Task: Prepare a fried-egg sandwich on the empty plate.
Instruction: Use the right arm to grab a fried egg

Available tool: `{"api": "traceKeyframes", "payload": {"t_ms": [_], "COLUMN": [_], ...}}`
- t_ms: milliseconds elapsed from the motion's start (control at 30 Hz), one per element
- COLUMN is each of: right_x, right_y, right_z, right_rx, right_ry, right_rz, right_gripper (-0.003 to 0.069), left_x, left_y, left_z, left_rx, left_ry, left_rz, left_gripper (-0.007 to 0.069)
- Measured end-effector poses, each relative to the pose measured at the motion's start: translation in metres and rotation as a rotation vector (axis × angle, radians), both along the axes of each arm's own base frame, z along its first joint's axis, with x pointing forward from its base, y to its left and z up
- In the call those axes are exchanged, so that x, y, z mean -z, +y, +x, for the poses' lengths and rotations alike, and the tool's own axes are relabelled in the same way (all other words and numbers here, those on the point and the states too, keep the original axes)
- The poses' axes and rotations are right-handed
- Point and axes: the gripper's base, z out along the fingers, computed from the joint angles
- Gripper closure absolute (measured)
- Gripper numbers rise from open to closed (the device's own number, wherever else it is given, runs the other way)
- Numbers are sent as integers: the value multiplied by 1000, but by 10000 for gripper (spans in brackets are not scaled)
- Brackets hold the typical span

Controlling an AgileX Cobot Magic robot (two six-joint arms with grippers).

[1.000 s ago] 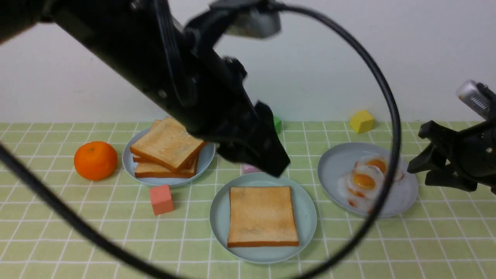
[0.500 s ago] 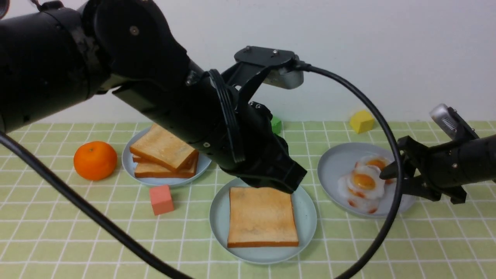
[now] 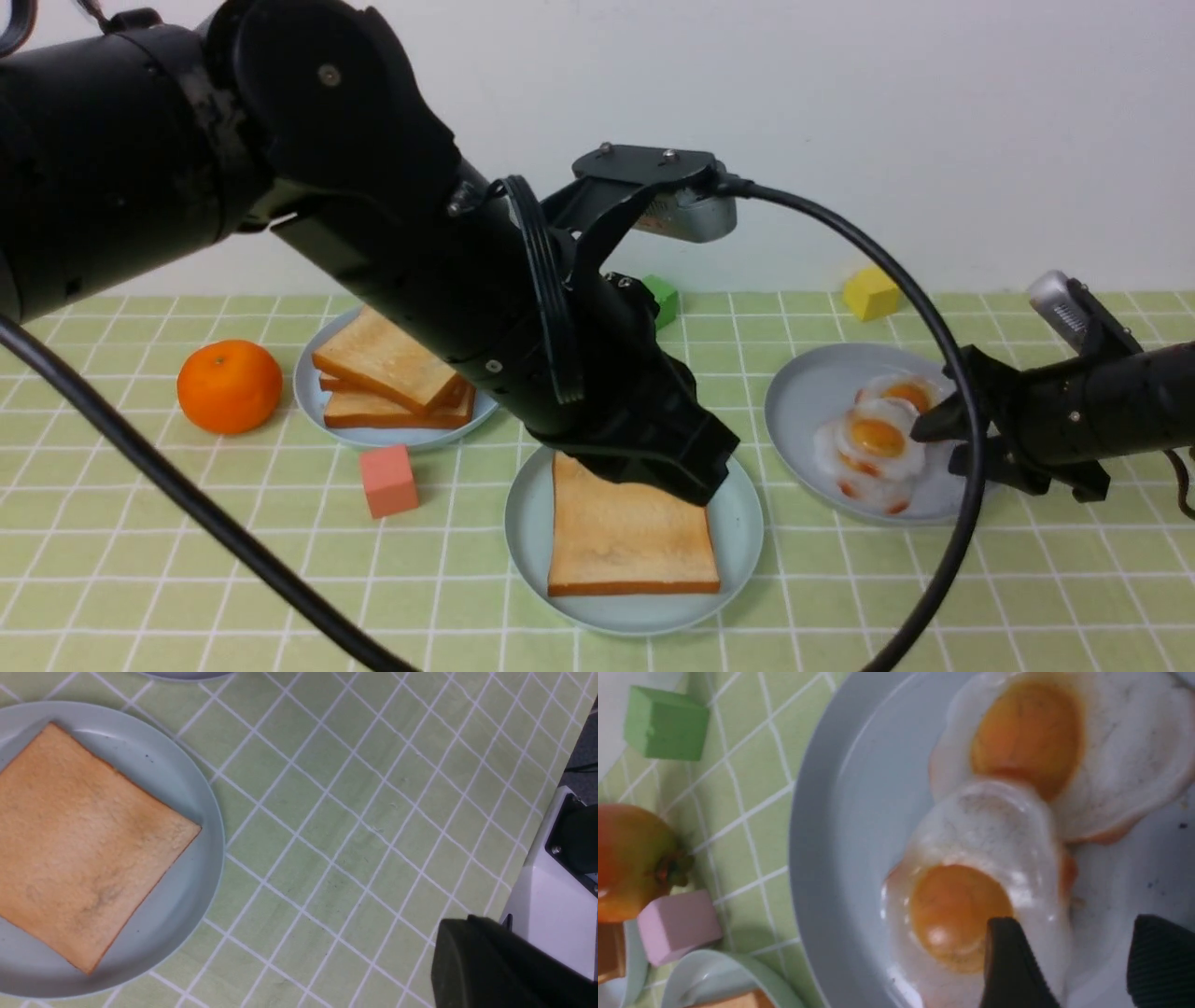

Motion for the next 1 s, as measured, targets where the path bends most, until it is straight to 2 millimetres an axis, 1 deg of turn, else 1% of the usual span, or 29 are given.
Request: {"api": "traceKeyframes", "payload": {"t_ms": [67, 100, 167, 200, 267, 333, 367, 433, 767, 833, 967, 1000], "right_x": [3, 7, 8, 8, 7, 6, 6, 6, 5, 4, -4, -4], "right_y": [0, 0, 1, 1, 1, 1, 1, 1, 3, 3, 4, 4], "right_z": [1, 1, 2, 2, 3, 4, 4, 4, 3, 3, 2, 2], "right_rx": [-2, -9, -17, -18, -16, -9, -6, -6, -30, -37, -101, -103], "right_ry": [1, 0, -13, -14, -28, -32, -35, -37, -36, -40, -86, -87], "right_rz": [2, 3, 2, 3, 11, 18, 21, 21, 33, 27, -22, -23], "right_gripper": [314, 349, 418, 426, 548, 627, 652, 669, 664, 650, 559, 554], "left_x": [0, 0, 0, 0, 1, 1, 1, 2, 3, 3, 3, 3], "left_y": [0, 0, 0, 0, 0, 1, 1, 1, 2, 2, 2, 2], "left_z": [0, -1, -1, -2, -2, -4, -4, -5, -7, -7, -7, -7], "left_rx": [1, 3, 8, 8, 14, 22, 24, 30, 48, 49, 50, 50], "left_ry": [3, 7, 15, 16, 24, 33, 36, 44, 65, 65, 66, 66], "left_rz": [0, -2, 1, 1, 6, 12, 14, 19, 36, 37, 38, 38], "left_gripper": [638, 638, 638, 638, 638, 638, 638, 638, 638, 638, 638, 638]}}
